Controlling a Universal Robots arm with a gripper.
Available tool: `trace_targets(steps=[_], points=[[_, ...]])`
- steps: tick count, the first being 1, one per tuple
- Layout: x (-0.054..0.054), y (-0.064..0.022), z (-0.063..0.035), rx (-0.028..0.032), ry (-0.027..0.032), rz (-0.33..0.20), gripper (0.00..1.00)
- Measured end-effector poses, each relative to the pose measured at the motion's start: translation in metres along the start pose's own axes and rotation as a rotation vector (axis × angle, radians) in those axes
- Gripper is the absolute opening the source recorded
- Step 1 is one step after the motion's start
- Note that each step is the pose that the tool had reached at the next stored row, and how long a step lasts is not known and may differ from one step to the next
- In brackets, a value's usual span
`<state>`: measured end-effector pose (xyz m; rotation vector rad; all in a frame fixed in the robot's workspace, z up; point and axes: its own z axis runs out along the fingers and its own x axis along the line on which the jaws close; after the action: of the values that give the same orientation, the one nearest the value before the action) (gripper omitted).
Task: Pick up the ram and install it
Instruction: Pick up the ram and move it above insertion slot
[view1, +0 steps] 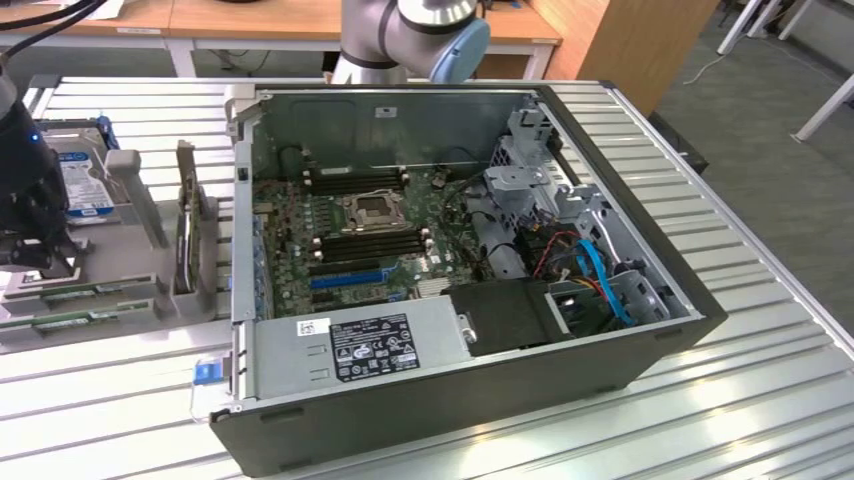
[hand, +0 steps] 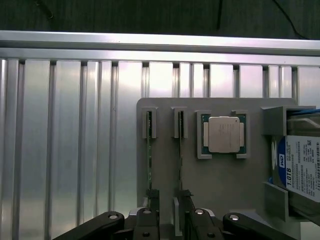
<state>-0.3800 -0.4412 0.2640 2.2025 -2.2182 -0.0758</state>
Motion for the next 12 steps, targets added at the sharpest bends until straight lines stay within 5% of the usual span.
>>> trace_targets(steps=[12], points=[[0.012, 0.0, -0.0002, 0.0, 0.0, 0.0, 0.29]])
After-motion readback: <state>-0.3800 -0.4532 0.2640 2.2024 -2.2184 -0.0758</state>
